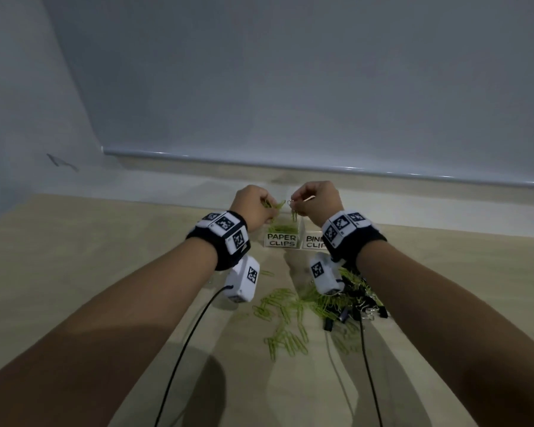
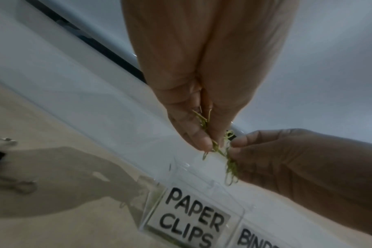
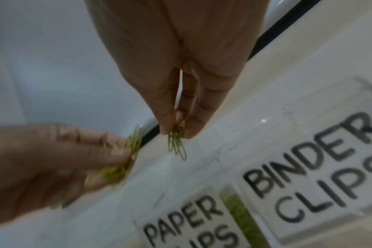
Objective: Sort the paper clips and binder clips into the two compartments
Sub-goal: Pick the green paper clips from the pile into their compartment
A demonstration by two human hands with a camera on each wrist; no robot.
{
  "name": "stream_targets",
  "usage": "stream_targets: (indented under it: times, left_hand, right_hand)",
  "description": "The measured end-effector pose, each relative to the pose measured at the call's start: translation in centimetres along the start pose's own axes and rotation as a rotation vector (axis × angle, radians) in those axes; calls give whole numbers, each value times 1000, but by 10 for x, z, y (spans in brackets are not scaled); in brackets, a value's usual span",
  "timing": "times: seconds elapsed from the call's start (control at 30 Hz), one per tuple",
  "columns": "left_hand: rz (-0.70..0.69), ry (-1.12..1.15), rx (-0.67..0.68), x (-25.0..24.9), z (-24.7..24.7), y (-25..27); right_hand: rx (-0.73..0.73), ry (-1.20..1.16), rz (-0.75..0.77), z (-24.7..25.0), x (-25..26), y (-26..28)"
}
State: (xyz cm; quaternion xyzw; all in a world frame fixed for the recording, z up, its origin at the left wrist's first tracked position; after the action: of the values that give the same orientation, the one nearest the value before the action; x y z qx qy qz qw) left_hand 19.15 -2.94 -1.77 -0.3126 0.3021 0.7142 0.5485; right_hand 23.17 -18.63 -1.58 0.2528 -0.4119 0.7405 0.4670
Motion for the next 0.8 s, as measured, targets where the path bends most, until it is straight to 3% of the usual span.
stream_targets:
  times: [0.13,0.27,0.33,0.47,0.53,0.7,0.8]
  left_hand:
    - [-3,-97,-79,-10,-13,-21]
    - [-82,-362,16,-13,-39,-21]
    - [-139,-441,47,-13,-44,-15]
    - [-236,-497,46,-10,-29,16]
    - [-259,-526,72,2,-22,38]
    - [-180,-732,326,52,-28,72]
    - [-208,-880,381,63,-40,78]
  right_hand:
    - [67,165,15,-11,-11,8]
    - [112,221,74,2,-12,28]
    - [267,253,139,0,-5,47]
    - [739,402,235,-15,6,91]
    - [855,504,281,-18,8,106]
    - [945,642,270,-20,14,116]
    - [947,756,189,-25,10,121]
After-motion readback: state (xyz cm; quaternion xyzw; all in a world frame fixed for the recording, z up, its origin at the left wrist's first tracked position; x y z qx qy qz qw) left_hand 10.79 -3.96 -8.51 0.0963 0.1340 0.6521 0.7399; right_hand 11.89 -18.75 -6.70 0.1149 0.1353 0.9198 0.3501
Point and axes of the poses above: each hand's wrist, its own y-axis away from the middle knuckle, its own z-axis out of the back of the hand, x = y × z, the point moved 6 cm from there along -y, towards the middle knuckle, and after that the axes turned 14 degrees about z, right-handed, at the moved point
